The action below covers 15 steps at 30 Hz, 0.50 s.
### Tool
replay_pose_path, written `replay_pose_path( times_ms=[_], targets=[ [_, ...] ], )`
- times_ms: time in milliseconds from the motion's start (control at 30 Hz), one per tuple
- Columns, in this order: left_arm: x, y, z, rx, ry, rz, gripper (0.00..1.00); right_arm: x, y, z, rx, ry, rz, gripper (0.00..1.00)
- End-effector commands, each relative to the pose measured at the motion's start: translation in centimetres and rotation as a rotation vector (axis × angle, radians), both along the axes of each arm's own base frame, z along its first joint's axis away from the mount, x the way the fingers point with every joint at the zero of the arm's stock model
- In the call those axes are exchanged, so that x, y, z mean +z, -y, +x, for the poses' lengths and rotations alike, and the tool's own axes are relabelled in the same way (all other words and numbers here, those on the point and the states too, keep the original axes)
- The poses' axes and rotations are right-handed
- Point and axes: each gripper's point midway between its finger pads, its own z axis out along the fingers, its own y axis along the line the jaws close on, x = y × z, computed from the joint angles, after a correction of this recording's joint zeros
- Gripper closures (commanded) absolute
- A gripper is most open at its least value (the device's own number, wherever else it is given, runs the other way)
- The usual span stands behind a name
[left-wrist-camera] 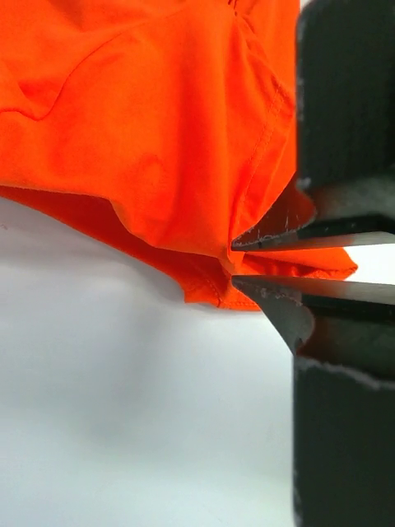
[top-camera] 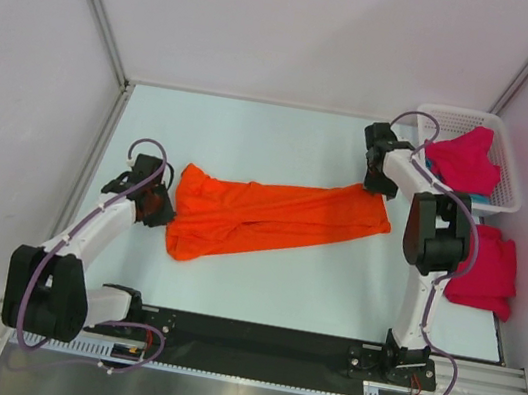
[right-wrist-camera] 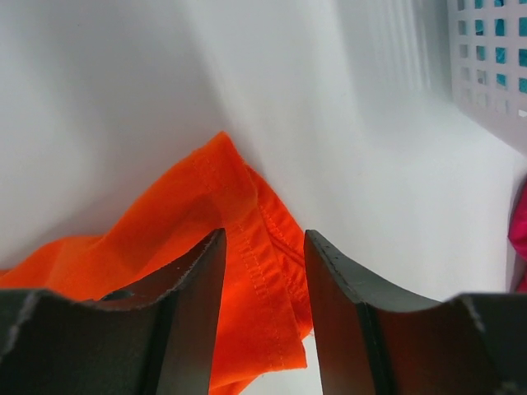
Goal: Fold and stack the t-shirts
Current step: Fold the other side of the tshirt into a rectangle
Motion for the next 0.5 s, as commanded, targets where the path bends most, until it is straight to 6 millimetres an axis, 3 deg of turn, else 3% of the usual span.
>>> replay_pose_path(
  times_ms=[0, 167, 467],
  targets=[
    [1.3, 1.1, 2.3, -0.01, 0.065, -0.072, 0.62, 3.7, -1.5, -0.4, 0.016, 0.078, 0.006, 0.52],
    [0.6, 2.3, 3.2, -0.013, 0.054, -0.134, 0.35, 4.1, -2.9, -2.6, 0.051, 0.075, 0.017, 0.51],
    [-3.1, 2.2, 1.7, 0.019, -0.02, -0.126, 0.29, 5.3, -4.2, -4.8, 0.091, 0.091, 0.055, 0.52]
  ],
)
